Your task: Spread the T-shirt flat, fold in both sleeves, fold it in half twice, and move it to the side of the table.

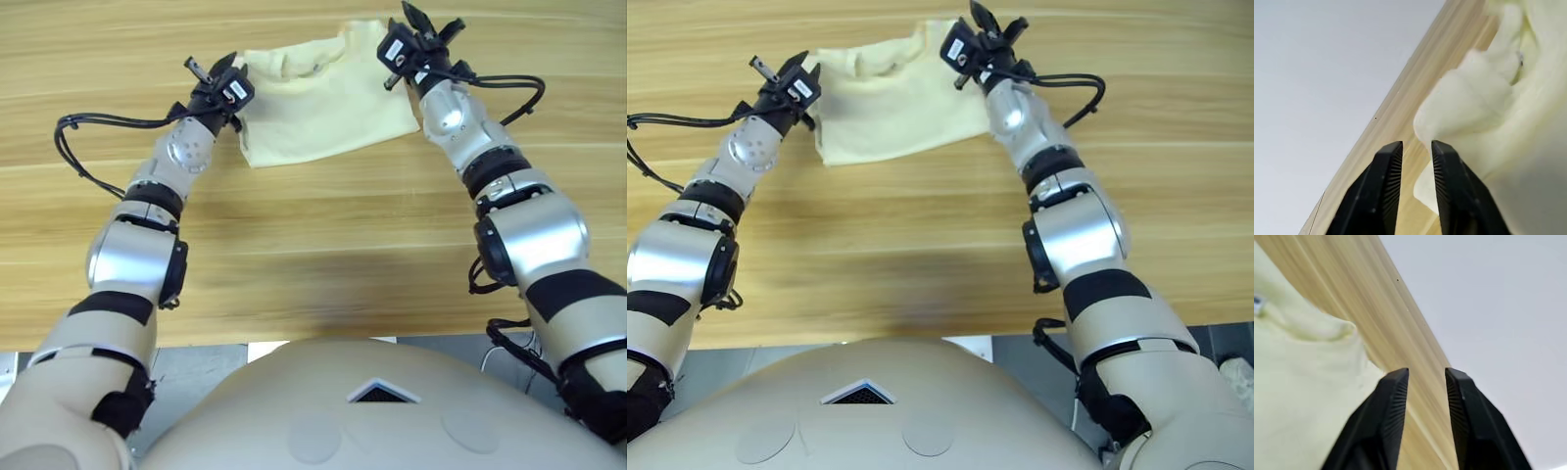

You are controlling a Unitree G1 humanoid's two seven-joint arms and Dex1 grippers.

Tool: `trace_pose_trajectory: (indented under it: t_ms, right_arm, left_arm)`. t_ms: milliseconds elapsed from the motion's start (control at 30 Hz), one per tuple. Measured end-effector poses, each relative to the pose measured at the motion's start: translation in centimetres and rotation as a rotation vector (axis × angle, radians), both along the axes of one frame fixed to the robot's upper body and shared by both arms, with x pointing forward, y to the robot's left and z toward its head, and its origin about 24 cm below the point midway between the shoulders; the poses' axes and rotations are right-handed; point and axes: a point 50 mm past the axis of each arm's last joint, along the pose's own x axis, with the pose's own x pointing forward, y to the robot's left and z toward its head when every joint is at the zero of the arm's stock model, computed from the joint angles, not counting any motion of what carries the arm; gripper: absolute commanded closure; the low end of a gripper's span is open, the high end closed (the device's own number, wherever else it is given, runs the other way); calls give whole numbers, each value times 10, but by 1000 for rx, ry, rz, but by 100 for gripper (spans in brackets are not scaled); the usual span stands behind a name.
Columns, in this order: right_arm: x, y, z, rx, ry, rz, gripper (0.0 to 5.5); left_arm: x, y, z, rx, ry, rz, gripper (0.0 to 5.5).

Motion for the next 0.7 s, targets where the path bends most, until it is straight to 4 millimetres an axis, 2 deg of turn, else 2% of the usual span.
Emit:
trace_pose_trajectory:
  t_ms: [100,167,267,367,467,533,600,700]
  right_arm:
    - [1,1,1,0,-2,-9,365]
    - [1,10,3,5,-18,30,365]
    - [-9,45,7,17,-70,199,365]
    - [-37,92,-15,-48,-4,461,365]
    - [-61,122,-35,-166,90,643,365]
    - [-76,137,-50,-278,150,744,365]
    - [-77,142,-49,-347,149,795,365]
    - [-79,138,-47,-402,141,880,365]
  left_arm:
    - [10,4,9,11,-40,92,414]
    - [14,8,14,25,-54,145,414]
    - [15,16,11,45,-25,212,414]
    - [10,43,11,0,-40,356,414]
    - [-8,82,5,-175,-50,544,414]
    - [-26,105,0,-412,-86,658,414]
    - [-31,114,2,-539,-128,688,414]
    - [-30,119,17,-670,-228,663,414]
